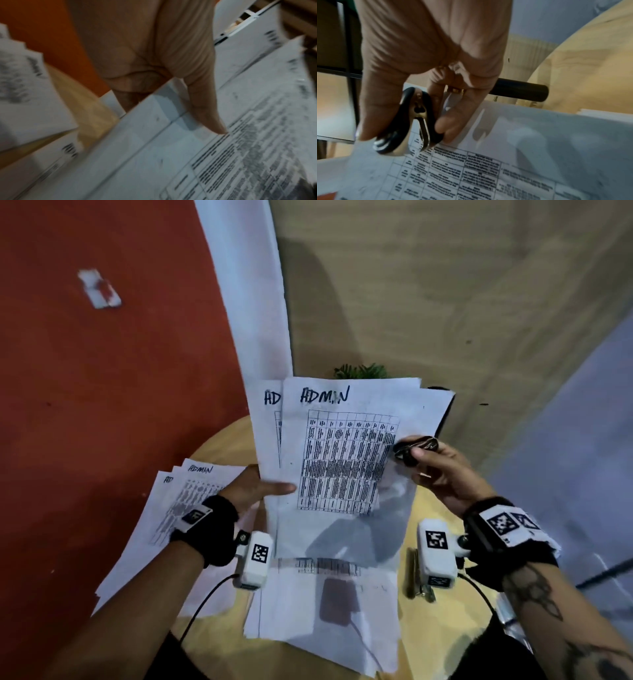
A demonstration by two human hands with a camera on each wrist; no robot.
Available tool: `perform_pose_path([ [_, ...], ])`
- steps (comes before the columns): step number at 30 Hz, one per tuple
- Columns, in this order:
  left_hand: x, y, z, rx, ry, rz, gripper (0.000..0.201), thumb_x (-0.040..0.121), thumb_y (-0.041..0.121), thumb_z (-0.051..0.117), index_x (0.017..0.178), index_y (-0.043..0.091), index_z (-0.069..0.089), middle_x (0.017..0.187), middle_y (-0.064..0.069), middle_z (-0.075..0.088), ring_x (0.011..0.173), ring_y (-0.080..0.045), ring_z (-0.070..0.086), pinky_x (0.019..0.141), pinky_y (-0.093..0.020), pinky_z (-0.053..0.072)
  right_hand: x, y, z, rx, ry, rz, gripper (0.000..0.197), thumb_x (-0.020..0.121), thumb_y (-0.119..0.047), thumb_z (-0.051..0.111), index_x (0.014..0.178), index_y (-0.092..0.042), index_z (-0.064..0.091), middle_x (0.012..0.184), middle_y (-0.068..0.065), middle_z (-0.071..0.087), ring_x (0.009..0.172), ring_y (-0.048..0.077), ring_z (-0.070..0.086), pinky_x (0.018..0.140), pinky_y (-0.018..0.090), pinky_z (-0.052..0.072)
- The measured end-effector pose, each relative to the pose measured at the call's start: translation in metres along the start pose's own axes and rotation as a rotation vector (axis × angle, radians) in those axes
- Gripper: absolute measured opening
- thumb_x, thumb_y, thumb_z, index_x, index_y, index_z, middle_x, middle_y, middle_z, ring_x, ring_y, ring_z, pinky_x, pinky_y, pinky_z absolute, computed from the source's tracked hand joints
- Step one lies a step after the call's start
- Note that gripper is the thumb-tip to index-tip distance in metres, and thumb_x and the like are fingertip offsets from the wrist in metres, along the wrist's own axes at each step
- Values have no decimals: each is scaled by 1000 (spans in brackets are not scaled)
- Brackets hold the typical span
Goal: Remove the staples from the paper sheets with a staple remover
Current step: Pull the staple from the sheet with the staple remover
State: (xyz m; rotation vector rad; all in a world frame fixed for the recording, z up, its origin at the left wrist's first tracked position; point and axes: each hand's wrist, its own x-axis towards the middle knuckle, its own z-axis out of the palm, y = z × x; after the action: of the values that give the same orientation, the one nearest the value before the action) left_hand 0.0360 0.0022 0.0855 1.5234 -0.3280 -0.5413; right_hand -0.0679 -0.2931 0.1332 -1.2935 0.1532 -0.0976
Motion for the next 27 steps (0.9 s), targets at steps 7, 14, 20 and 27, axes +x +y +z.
perform_pose_path([
  [7,-29,85,14,64,128,250,28,60,34,78,84,19,75,80,17,73,78,4,68,67,-9,50,-40,-33,8,-6,-34,-132,63,24,-50,91,81,-28,75,86,-6,73,72,5,67,55,12,49],
  [14,-48,106,17,123,189,330,21,78,22,70,98,18,67,85,17,73,84,2,68,88,-27,50,-67,-53,16,-51,-91,-188,66,24,-51,91,83,-26,76,86,-2,73,72,5,66,55,12,48],
  [20,-66,163,21,148,343,628,65,60,28,81,118,22,52,113,-1,62,108,-15,57,80,-11,49,-86,-59,22,-88,-126,-290,64,31,-45,92,89,-23,75,93,5,73,77,14,68,65,20,53],
  [27,-77,211,57,1004,151,571,46,51,69,68,76,30,69,74,2,71,76,-17,67,71,-36,52,-101,-56,23,-50,-150,-331,63,38,-37,93,94,-17,74,103,10,71,84,19,68,75,27,54],
])
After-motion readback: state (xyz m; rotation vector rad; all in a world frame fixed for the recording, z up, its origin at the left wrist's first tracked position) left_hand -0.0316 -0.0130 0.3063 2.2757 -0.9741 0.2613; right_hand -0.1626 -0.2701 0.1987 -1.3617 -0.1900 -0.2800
